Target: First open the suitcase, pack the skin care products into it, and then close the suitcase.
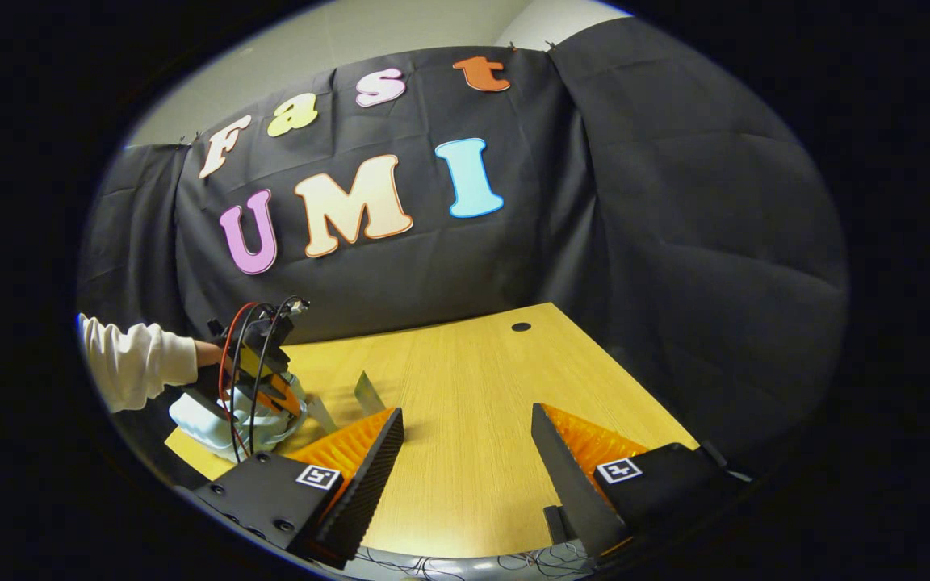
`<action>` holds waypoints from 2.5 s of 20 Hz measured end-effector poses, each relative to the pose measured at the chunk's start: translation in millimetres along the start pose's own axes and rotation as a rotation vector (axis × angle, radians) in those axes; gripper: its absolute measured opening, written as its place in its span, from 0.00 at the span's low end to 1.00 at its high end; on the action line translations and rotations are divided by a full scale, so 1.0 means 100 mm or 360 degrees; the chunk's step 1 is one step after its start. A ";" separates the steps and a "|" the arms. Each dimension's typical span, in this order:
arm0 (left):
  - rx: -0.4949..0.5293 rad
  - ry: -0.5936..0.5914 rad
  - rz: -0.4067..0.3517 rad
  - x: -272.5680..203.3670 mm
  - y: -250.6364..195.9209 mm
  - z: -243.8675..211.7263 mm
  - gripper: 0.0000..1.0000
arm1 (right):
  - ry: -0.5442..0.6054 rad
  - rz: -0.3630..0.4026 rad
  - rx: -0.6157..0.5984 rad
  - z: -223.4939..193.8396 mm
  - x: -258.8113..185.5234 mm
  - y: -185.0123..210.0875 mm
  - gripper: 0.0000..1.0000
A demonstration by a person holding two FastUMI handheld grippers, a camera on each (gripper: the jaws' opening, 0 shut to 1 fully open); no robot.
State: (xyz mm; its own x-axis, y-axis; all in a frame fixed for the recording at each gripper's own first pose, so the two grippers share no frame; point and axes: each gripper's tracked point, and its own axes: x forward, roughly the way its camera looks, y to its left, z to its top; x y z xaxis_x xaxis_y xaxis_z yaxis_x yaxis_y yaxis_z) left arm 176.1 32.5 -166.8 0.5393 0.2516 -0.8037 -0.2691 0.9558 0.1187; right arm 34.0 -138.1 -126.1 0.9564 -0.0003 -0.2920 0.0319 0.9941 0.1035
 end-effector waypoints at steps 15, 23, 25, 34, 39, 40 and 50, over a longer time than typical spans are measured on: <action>-0.0131 -0.0230 -0.0271 -1.12 0.17 0.31 0.00 | 0.0036 0.0303 -0.0098 0.00 0.39 0.73 0.99; -0.0145 -0.0415 -0.0332 -1.96 1.12 0.51 0.00 | -0.0011 0.0369 -0.0163 0.05 0.57 1.37 0.99; -0.0138 -0.0457 -0.0330 -2.09 1.45 0.57 0.00 | -0.0025 0.0341 -0.0158 0.05 0.60 1.55 0.96; -0.0134 -0.0477 -0.0333 -2.14 2.80 0.64 0.00 | -0.0081 0.0150 -0.0125 0.08 0.61 2.19 0.99; -0.0105 -0.0441 -0.0207 -1.92 3.48 0.59 0.00 | -0.0080 0.0042 -0.0115 0.01 0.62 2.30 0.99; -0.0109 -0.0427 -0.0184 -1.84 3.59 0.56 0.00 | -0.0076 0.0026 -0.0112 0.00 0.62 2.33 0.99; -0.0192 -0.0183 0.0076 -0.78 4.73 0.01 0.00 | -0.0066 -0.0069 -0.0134 -0.05 0.87 2.68 0.99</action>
State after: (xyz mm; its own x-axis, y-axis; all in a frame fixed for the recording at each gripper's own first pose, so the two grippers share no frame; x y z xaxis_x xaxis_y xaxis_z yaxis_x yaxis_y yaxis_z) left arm 7.8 465.5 -47.4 0.6094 0.3186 -0.7260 -0.3867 0.9189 0.0787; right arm 124.6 128.6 -128.8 0.9660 -0.0460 -0.2544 0.0504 0.9987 0.0107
